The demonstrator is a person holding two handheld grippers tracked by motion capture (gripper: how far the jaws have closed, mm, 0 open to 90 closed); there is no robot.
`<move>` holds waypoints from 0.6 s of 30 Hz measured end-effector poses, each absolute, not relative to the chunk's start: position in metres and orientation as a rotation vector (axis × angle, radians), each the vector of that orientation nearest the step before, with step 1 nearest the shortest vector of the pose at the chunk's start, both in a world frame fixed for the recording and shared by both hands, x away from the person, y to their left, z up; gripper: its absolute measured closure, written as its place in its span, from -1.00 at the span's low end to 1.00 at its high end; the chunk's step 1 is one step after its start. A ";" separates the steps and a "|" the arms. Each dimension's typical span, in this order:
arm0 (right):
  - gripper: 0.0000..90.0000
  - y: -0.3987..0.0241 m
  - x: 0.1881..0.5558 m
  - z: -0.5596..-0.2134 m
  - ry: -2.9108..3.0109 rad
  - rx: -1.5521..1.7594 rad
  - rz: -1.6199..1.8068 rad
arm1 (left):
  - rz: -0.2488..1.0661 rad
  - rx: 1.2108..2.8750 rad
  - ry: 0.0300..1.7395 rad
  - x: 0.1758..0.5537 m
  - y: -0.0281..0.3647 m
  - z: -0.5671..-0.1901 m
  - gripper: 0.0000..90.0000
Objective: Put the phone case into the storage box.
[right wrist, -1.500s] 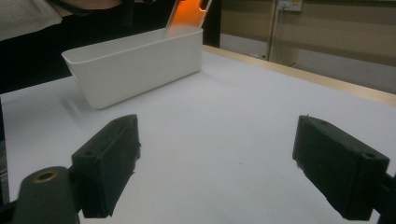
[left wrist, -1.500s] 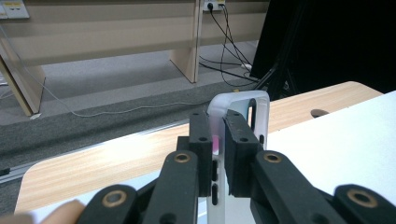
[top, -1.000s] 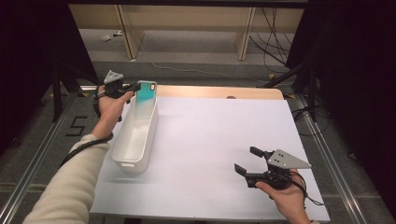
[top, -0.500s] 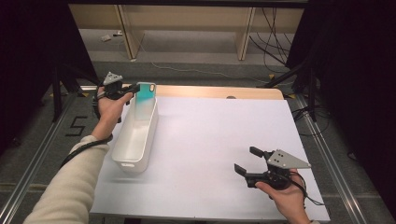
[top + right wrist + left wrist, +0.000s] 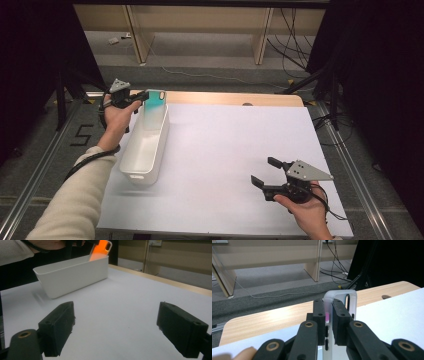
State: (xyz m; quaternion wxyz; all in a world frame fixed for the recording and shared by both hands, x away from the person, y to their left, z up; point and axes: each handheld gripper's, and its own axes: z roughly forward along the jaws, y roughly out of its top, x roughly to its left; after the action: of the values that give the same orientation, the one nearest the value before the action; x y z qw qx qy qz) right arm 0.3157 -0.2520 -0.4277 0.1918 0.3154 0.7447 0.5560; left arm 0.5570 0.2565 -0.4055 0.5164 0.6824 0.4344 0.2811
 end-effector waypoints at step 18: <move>-0.64 -0.252 0.316 -0.428 2.089 0.886 1.564 | 0.683 1.658 1.042 0.558 0.259 -0.409 0.81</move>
State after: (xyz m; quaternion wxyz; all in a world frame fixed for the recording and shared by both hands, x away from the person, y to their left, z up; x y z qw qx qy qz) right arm 0.3157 -0.2518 -0.4278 0.1916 0.3157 0.7438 0.5571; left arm 0.5576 0.2586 -0.4087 0.5088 0.6883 0.4324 0.2835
